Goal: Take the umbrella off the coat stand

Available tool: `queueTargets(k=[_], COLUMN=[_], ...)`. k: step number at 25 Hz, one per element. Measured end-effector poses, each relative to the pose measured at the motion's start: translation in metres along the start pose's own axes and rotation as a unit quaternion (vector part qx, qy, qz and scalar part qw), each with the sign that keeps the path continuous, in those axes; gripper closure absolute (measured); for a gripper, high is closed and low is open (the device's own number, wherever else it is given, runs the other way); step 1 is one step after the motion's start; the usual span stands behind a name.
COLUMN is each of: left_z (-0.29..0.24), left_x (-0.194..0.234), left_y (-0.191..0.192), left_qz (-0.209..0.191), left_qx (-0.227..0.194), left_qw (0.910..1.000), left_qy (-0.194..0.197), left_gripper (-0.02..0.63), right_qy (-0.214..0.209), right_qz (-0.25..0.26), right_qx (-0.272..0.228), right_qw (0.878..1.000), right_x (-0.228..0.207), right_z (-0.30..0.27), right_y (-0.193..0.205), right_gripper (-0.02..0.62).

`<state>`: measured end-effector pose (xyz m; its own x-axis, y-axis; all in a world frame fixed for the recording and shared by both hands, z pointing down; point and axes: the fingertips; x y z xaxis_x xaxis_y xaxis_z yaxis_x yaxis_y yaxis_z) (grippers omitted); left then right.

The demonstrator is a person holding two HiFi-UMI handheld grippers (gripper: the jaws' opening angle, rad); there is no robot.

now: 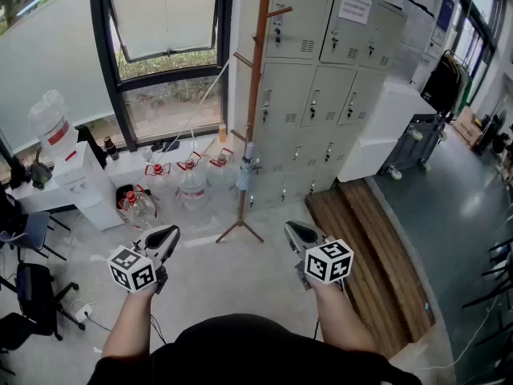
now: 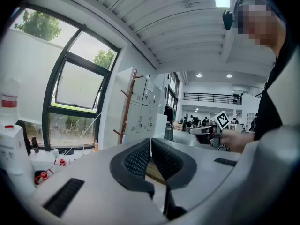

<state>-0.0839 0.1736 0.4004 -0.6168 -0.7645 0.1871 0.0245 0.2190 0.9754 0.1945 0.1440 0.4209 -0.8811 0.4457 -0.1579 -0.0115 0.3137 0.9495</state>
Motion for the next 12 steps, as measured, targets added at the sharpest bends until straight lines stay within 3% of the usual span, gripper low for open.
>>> queueTargets(k=[12], left_z=[-0.017], left_x=[-0.026], left_y=[0.004], left_qz=[0.003], left_qx=[0.004], left_qw=[1.0000], left_qy=[0.006], left_gripper=[0.578], right_qy=[-0.004], right_qz=[0.003], right_qx=[-0.002], right_qw=[1.000], right_x=[-0.017], right_z=[0.015], right_y=[0.007], right_gripper=[0.580])
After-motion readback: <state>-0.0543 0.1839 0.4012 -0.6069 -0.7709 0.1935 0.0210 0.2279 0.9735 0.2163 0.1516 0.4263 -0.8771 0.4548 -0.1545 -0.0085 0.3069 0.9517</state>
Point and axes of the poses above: the fingertips, and each gripper's own axes: z backward along the fingers, x to its left, y out of its underside, and after that the axes turned 10 degrees about y, right-handed
